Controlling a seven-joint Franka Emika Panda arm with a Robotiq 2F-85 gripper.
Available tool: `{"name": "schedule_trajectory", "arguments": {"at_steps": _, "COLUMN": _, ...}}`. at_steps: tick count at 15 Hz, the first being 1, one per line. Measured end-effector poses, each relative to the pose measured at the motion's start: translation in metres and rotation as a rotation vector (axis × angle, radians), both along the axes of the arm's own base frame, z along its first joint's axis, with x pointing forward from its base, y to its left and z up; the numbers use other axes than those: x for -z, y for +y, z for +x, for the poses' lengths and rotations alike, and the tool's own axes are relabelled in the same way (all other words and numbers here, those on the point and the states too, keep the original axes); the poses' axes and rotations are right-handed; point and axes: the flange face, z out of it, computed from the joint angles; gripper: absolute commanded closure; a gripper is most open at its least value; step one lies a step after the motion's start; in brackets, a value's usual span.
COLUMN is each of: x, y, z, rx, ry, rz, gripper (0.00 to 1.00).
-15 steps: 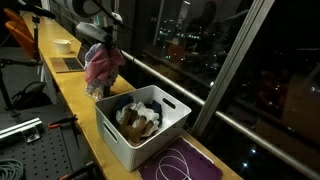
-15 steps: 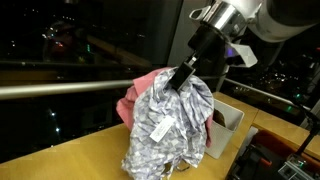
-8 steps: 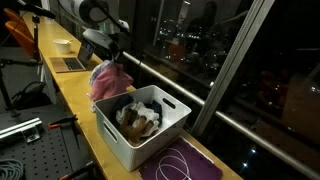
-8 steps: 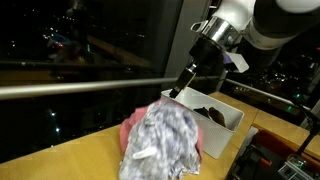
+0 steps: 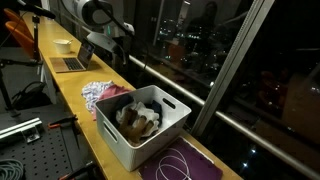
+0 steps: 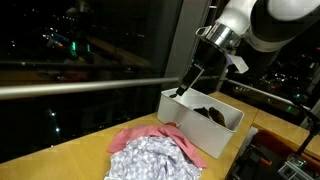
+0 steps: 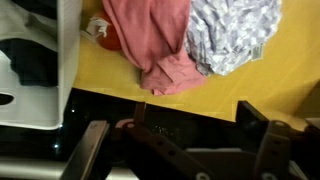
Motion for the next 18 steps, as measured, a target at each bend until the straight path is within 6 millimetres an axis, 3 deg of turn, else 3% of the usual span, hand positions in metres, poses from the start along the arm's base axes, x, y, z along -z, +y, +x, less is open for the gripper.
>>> {"name": "schedule_trajectory", "arguments": {"at_steps": 5, "x": 0.026, "y": -0.114, "z": 0.011, "rx": 0.105, "ry": 0.002, "rz": -0.061, "gripper": 0.0}}
{"name": "schedule_trajectory", "arguments": {"at_steps": 8, "x": 0.039, "y": -0.163, "z": 0.012, "rx": 0.143, "ry": -0.005, "rz": -0.107, "gripper": 0.0}}
{"name": "schedule_trajectory", "arguments": {"at_steps": 11, "x": 0.056, "y": -0.185, "z": 0.011, "rx": 0.155, "ry": 0.001, "rz": -0.138, "gripper": 0.0}}
{"name": "schedule_trajectory", "arguments": {"at_steps": 18, "x": 0.109, "y": -0.211, "z": -0.006, "rx": 0.129, "ry": 0.06, "rz": -0.215, "gripper": 0.0}}
